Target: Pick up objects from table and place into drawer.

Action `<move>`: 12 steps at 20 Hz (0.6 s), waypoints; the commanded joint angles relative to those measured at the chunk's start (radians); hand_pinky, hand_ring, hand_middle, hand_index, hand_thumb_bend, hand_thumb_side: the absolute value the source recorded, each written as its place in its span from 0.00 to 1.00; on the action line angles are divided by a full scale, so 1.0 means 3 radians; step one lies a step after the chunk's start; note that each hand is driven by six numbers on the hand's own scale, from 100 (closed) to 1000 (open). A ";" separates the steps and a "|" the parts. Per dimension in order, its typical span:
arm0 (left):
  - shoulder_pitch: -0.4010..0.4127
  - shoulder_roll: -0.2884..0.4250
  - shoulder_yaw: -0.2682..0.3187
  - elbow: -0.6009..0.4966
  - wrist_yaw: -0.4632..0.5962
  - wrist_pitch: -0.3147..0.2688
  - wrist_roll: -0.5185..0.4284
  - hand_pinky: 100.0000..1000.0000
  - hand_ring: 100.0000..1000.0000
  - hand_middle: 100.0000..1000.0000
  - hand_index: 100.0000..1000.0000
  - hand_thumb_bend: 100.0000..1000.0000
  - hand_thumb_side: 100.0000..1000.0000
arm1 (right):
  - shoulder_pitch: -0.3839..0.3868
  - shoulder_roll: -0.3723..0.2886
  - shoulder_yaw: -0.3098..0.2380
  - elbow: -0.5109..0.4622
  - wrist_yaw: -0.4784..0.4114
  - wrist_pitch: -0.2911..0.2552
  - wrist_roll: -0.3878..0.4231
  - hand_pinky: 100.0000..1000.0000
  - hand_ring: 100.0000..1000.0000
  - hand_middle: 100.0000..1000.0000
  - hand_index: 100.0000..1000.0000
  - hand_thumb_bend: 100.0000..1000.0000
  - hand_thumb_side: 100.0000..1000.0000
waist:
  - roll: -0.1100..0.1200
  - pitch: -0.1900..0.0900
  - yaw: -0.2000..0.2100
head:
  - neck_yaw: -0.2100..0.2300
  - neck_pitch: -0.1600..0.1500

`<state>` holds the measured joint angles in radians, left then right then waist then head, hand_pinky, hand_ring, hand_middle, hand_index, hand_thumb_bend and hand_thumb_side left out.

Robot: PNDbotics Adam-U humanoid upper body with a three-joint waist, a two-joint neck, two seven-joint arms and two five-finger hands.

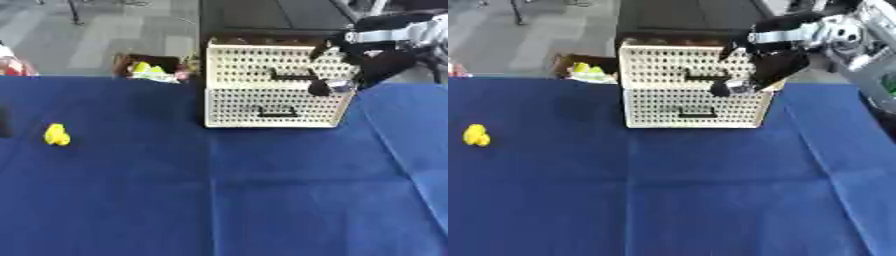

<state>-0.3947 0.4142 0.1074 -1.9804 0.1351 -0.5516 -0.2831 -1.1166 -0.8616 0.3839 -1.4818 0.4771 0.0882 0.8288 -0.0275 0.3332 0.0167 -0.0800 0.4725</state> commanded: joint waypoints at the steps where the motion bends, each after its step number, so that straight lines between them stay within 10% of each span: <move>1: -0.0034 0.0075 0.0029 -0.0065 0.0002 0.0015 -0.0007 0.39 0.57 0.56 0.69 0.00 0.50 | -0.0058 -0.0110 -0.0005 -0.0060 0.0022 0.0055 -0.0006 0.40 0.06 0.08 0.92 0.41 0.80 | -0.0002 -0.0061 -0.0002 | 0.0011 -0.0040; 12: -0.0043 0.0065 0.0030 -0.0065 0.0005 0.0031 -0.0029 0.38 0.58 0.56 0.69 0.00 0.50 | -0.0151 -0.0032 0.0069 0.0067 0.0024 0.0056 0.0117 0.38 0.07 0.08 0.92 0.44 0.75 | -0.0013 -0.0047 0.0011 | 0.0013 -0.0050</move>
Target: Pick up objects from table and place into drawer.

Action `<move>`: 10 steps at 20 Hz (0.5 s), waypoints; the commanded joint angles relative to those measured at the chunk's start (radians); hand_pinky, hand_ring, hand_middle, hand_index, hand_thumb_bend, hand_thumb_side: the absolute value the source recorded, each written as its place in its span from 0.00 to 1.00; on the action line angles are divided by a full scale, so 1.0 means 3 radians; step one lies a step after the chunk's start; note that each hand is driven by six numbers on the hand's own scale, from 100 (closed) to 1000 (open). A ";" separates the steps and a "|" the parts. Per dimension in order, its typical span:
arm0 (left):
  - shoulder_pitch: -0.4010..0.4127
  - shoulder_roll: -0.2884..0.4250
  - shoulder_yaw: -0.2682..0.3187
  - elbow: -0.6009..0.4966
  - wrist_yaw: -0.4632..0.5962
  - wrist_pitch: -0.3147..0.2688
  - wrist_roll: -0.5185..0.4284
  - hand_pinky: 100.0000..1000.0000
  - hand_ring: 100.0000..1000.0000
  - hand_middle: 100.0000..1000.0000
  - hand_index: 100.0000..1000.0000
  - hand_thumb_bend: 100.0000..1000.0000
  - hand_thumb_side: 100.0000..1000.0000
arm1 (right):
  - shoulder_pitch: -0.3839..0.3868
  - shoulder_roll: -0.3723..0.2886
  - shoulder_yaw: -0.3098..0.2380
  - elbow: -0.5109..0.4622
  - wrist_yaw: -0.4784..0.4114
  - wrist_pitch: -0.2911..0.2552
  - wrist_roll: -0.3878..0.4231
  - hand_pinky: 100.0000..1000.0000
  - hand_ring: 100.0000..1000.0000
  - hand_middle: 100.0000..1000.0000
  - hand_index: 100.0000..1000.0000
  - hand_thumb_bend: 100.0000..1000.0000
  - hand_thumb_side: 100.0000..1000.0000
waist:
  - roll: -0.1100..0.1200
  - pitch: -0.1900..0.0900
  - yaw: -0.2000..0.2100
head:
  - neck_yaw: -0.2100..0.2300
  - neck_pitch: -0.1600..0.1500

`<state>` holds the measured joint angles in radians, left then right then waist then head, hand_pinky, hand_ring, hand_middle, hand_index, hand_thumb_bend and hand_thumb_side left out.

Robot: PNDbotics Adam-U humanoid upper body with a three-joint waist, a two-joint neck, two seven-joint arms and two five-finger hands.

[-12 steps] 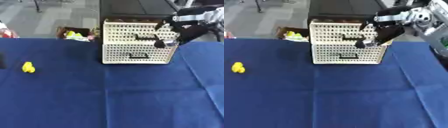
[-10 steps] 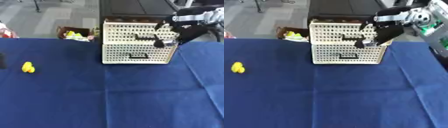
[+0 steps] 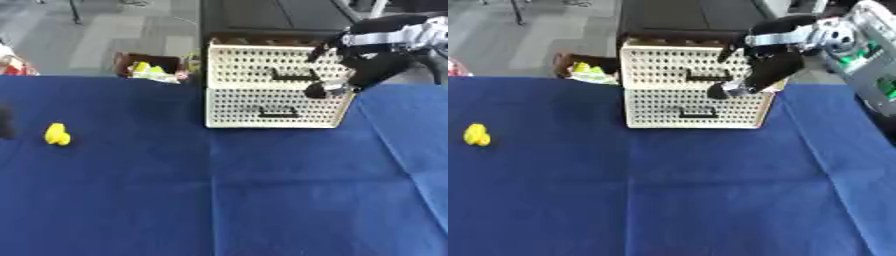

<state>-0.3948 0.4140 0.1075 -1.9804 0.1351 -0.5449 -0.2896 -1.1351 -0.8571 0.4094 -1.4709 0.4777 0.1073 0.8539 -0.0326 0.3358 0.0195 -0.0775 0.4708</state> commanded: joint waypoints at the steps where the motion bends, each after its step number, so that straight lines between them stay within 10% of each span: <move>1: -0.0042 0.0064 0.0030 -0.0065 0.0005 0.0009 -0.0010 0.38 0.58 0.56 0.69 0.00 0.50 | -0.0104 -0.0031 -0.0009 0.0056 0.0032 -0.0010 0.0042 0.38 0.07 0.08 0.93 0.45 0.75 | 0.0005 -0.0055 0.0002 | 0.0005 -0.0048; 10: -0.0040 0.0055 0.0033 -0.0065 -0.0001 0.0003 -0.0029 0.38 0.58 0.56 0.69 0.00 0.50 | -0.0258 0.0128 0.0059 0.0338 0.0162 -0.0049 0.0055 0.37 0.07 0.09 0.93 0.46 0.73 | 0.0010 -0.0037 0.0000 | 0.0001 -0.0075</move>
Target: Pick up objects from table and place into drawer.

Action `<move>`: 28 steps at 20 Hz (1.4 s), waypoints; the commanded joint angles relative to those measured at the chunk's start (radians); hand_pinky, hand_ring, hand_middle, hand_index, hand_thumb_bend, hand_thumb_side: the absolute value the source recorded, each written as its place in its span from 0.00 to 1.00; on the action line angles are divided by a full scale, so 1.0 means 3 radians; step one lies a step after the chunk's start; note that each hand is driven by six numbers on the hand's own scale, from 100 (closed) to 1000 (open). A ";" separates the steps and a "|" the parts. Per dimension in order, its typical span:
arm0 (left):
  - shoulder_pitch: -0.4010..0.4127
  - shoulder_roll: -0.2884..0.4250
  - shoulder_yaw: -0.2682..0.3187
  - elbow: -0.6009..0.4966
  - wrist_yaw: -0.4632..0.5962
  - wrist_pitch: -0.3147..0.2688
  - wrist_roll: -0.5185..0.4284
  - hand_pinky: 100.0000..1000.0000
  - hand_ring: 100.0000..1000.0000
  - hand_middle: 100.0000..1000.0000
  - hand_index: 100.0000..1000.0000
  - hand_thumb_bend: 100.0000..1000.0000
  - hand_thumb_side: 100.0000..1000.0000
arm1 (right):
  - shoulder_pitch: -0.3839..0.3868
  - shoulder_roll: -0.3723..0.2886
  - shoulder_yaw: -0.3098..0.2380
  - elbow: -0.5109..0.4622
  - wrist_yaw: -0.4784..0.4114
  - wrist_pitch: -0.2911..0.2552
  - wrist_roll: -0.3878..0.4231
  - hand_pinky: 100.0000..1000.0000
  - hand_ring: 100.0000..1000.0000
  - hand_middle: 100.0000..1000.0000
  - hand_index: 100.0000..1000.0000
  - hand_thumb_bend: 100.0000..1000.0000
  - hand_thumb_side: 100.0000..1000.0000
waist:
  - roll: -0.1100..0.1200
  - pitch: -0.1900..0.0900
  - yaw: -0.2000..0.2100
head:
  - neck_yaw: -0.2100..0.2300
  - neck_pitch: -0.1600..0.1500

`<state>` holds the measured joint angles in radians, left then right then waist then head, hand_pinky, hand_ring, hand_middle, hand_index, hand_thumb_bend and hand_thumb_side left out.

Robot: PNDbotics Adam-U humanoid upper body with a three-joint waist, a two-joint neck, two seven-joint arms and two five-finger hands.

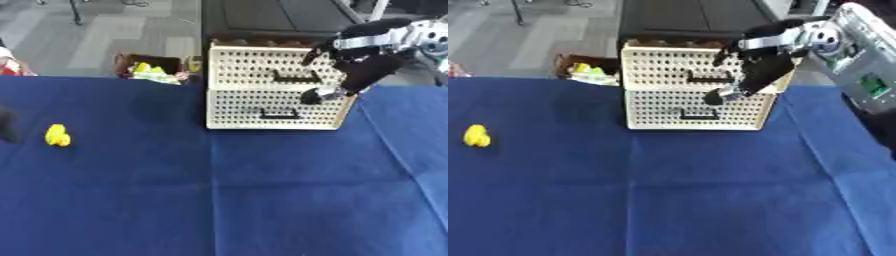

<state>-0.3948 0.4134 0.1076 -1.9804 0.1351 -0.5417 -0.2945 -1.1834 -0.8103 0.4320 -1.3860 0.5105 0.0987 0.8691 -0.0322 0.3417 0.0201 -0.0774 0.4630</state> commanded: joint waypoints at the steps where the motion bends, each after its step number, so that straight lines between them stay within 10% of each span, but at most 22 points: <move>1: -0.0040 0.0059 0.0033 -0.0065 -0.0002 -0.0009 -0.0013 0.38 0.58 0.56 0.69 0.00 0.50 | -0.0113 -0.0015 -0.0008 0.0082 0.0064 -0.0026 0.0003 0.36 0.07 0.09 0.93 0.46 0.73 | 0.0008 -0.0054 -0.0003 | 0.0000 -0.0048; 28: -0.0050 0.0042 0.0043 -0.0065 -0.0018 -0.0013 -0.0060 0.38 0.58 0.56 0.68 0.00 0.49 | -0.0247 0.0149 0.0062 0.0456 0.0325 -0.0147 -0.0061 0.34 0.08 0.09 0.91 0.46 0.73 | -0.0001 0.0001 0.0024 | -0.0025 -0.0067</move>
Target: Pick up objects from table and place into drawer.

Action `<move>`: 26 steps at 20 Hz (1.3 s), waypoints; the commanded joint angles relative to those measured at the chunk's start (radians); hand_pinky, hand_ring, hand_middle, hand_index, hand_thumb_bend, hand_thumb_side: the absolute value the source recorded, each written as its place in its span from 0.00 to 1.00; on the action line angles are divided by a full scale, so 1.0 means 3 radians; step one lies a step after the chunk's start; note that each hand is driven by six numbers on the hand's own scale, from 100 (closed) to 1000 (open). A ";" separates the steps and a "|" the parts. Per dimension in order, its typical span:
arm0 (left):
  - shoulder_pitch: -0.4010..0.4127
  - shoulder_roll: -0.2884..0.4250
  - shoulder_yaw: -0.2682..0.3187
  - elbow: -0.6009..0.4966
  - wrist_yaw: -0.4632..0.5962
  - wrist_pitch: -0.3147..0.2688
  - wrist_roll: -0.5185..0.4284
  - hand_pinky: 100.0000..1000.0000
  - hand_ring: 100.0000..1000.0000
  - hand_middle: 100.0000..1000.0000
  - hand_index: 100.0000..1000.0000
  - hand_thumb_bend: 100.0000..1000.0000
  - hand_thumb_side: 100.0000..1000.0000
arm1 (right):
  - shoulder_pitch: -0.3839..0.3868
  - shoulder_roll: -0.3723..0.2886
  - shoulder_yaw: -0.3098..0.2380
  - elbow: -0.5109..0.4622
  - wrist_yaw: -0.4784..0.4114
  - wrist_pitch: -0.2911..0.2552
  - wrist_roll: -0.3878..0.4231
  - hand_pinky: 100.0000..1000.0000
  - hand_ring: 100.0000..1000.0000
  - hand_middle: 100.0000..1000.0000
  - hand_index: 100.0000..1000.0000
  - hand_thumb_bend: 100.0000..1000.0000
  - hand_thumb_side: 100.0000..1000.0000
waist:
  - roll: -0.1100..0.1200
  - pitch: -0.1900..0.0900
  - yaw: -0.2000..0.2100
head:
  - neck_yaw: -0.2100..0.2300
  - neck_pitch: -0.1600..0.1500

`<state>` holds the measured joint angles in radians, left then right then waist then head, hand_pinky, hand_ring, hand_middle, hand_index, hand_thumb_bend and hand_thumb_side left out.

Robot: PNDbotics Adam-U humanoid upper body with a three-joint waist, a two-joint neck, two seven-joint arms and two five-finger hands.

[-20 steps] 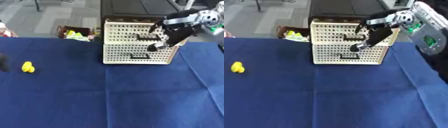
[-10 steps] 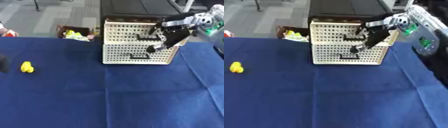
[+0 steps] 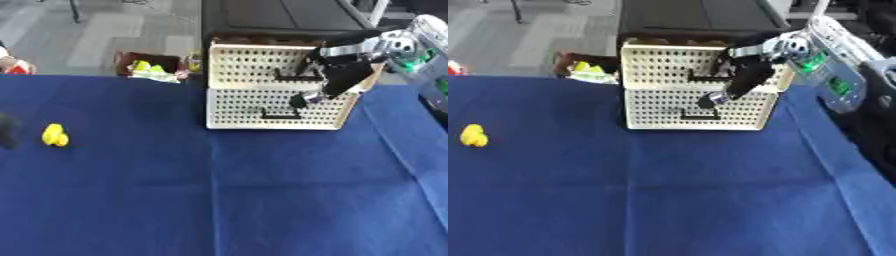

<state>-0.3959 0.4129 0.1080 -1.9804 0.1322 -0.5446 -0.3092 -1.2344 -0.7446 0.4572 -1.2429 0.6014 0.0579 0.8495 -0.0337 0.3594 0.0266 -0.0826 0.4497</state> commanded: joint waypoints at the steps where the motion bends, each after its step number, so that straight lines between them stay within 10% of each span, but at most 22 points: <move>1: -0.0045 0.0044 0.0043 -0.0065 -0.0009 -0.0002 -0.0012 0.38 0.58 0.56 0.68 0.00 0.49 | -0.0076 -0.0076 -0.0021 -0.0032 0.0025 -0.0010 0.0006 0.33 0.08 0.09 0.91 0.46 0.73 | 0.0002 -0.0058 0.0000 | -0.0007 -0.0019; 21: -0.0051 0.0048 0.0054 -0.0065 -0.0009 0.0042 -0.0025 0.38 0.58 0.56 0.68 0.00 0.49 | -0.0033 -0.0183 0.0004 -0.0168 0.0047 -0.0045 0.0044 0.32 0.09 0.10 0.91 0.46 0.73 | -0.0020 -0.0056 -0.0046 | 0.0003 -0.0005; 26: -0.0051 0.0047 0.0059 -0.0065 -0.0001 0.0047 -0.0018 0.38 0.58 0.56 0.68 0.00 0.49 | -0.0007 -0.0198 0.0014 -0.0189 0.0061 -0.0016 0.0033 0.31 0.09 0.10 0.89 0.35 0.87 | -0.0016 -0.0064 -0.0046 | 0.0001 -0.0007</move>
<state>-0.3969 0.4129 0.1143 -1.9804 0.1314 -0.5333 -0.3170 -1.2217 -0.7656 0.4695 -1.2814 0.6110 0.0502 0.8601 -0.0398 0.3615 0.0132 -0.0818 0.4499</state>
